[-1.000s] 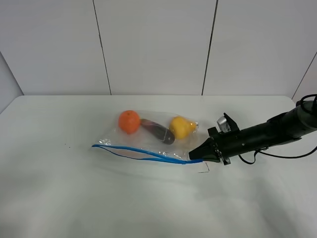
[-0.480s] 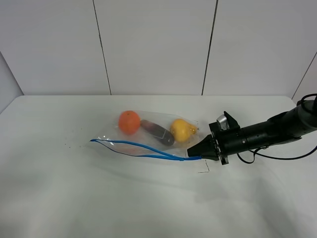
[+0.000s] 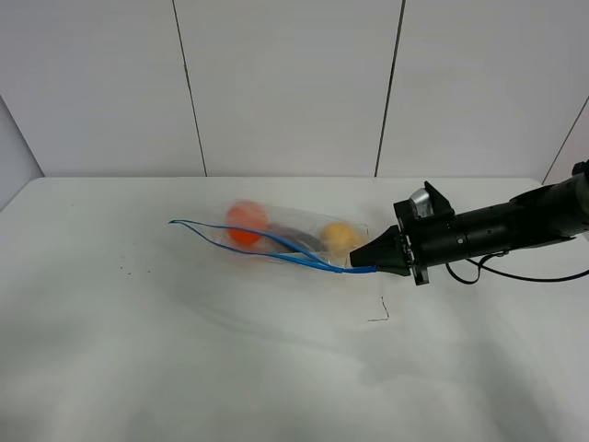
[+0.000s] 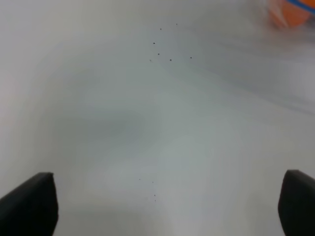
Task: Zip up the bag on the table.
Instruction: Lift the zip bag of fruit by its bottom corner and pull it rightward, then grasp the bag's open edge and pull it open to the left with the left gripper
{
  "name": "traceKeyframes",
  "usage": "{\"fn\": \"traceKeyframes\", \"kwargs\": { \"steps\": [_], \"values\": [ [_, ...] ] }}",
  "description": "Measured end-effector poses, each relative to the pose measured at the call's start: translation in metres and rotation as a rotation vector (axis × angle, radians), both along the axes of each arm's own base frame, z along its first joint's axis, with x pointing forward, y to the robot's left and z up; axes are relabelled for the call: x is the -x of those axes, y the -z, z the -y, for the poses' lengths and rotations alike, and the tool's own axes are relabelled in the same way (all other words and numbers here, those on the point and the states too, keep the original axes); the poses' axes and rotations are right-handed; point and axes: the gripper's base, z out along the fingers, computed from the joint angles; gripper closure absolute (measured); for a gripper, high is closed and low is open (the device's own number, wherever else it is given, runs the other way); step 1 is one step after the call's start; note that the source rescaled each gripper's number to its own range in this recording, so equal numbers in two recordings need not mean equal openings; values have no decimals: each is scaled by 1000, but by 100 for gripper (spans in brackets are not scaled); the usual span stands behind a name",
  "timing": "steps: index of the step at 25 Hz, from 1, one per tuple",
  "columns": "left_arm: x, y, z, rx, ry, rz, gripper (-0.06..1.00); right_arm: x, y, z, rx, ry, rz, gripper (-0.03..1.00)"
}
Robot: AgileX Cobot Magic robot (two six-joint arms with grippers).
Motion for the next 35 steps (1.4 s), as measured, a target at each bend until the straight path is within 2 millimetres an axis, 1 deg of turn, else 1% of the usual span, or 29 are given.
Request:
{"fn": "traceKeyframes", "kwargs": {
  "steps": [7, 17, 19, 21, 23, 25, 27, 33, 35],
  "values": [
    [0, 0, 0, 0, 0, 0, -6, -4, -8, 0, -2, 6, 0, 97],
    [0, -1, 0, 0, 0, 7, -6, -3, -10, 0, 14, -15, 10, 97],
    [0, -6, 1, 9, 8, 35, -6, -3, -10, 0, 15, -17, 11, 97],
    [-5, -14, 3, 11, 32, 45, -6, -3, -10, 0, 15, -17, 10, 97],
    [-15, -23, 5, -11, 69, 15, -6, -3, -10, 0, 16, -17, 7, 97],
    [-31, -38, 8, -72, 126, -8, -6, -3, -10, 0, 16, -17, 7, 97],
    [-49, -55, 10, -114, 174, -19, -6, -3, -10, 0, 16, -17, 7, 97],
    [-108, -119, 15, -240, 272, 18, -6, -2, -10, 1, 20, -22, 4, 97],
    [-125, -132, 18, -265, 310, 17, -6, -2, -10, 1, 22, -24, 4, 97]
  ]
}}
